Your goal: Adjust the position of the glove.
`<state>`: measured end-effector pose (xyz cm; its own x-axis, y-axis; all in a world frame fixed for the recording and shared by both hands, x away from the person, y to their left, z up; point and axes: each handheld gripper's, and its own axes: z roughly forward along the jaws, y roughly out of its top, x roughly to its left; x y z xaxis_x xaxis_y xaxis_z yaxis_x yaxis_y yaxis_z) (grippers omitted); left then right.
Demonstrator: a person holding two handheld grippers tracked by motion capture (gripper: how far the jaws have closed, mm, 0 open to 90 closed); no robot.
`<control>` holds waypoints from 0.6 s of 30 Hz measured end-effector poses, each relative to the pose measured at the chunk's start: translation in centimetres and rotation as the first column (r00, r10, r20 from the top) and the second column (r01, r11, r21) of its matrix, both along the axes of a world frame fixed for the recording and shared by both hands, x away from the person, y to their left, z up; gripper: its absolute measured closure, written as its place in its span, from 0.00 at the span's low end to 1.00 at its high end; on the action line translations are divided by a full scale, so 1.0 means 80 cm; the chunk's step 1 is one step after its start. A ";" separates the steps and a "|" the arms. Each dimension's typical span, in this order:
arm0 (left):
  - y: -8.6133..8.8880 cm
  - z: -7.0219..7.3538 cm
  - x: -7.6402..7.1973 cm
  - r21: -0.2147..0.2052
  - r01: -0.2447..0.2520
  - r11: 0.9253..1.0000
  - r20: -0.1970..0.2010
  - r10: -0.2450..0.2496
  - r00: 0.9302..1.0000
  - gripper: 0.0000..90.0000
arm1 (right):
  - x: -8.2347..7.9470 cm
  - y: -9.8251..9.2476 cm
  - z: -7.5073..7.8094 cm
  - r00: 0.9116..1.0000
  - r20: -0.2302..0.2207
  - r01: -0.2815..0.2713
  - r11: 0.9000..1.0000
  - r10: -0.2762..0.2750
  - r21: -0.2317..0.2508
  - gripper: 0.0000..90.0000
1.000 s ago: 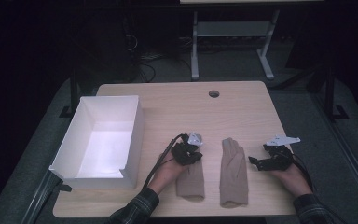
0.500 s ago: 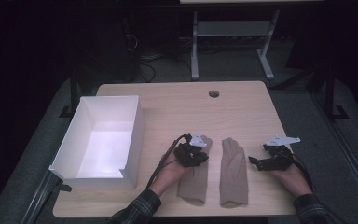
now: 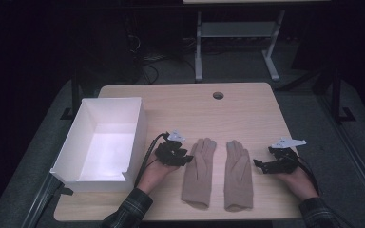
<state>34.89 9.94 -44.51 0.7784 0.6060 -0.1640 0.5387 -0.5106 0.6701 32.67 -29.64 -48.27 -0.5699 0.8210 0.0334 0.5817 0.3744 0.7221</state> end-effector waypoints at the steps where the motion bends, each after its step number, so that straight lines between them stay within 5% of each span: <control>1: -0.001 -0.002 0.001 -0.001 -0.001 1.000 -0.009 0.001 1.000 0.65 | 0.000 0.000 0.000 1.000 0.000 0.000 1.000 0.000 0.000 0.15; 13: -0.018 -0.018 -0.006 0.084 0.037 0.996 -0.003 -0.037 0.999 0.60 | 0.000 0.000 0.000 1.000 -0.001 0.001 1.000 -0.001 0.000 0.15; 18: -0.022 -0.017 -0.010 0.117 0.059 0.991 0.021 -0.062 0.998 0.70 | 0.000 0.000 0.000 1.000 -0.001 0.001 1.000 -0.001 0.000 0.15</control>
